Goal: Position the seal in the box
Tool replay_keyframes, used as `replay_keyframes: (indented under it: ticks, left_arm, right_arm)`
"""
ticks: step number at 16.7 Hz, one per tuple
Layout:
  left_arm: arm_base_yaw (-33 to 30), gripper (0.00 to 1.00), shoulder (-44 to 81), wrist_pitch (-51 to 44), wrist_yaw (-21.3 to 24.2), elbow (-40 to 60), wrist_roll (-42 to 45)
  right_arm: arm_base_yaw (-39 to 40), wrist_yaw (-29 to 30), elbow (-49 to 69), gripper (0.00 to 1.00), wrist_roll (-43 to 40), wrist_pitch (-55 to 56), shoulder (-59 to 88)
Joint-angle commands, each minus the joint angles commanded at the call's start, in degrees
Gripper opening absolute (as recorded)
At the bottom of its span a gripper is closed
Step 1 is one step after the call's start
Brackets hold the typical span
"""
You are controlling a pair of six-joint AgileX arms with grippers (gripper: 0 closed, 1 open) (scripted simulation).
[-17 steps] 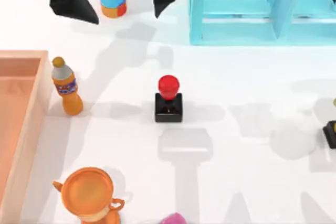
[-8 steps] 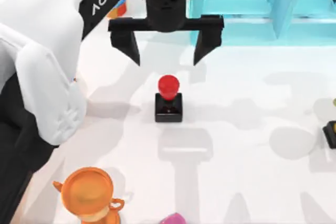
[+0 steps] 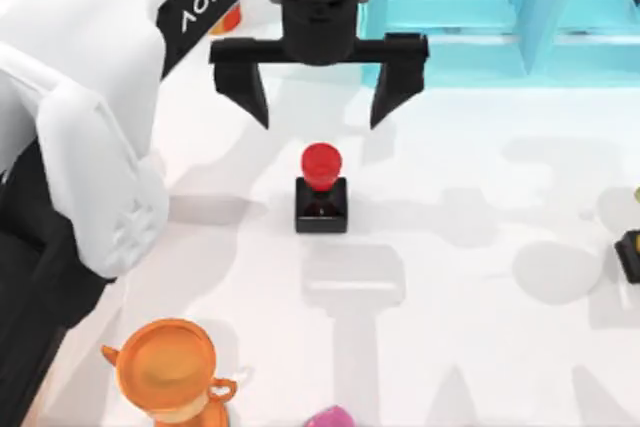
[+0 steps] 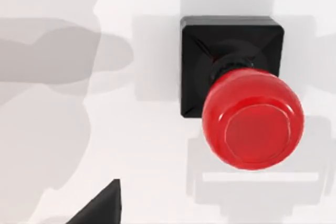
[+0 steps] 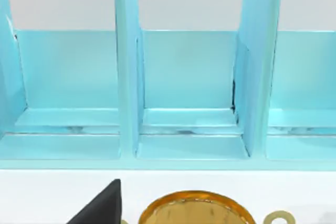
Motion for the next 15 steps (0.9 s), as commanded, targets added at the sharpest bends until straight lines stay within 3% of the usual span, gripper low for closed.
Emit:
replay_keyframes:
  ticks: [11,15]
  left_arm:
    - [-0.07,1.00,-5.09,23.02,-0.07,-28.13,0.03]
    - [-0.12,1.00,-5.81,27.20,-0.08,-32.98,-0.02]
  right_arm:
    - [0.00,0.00,0.00,1.00,0.00,0.00,0.00]
    - [0.00,0.00,0.00,1.00,0.00,0.00,0.00]
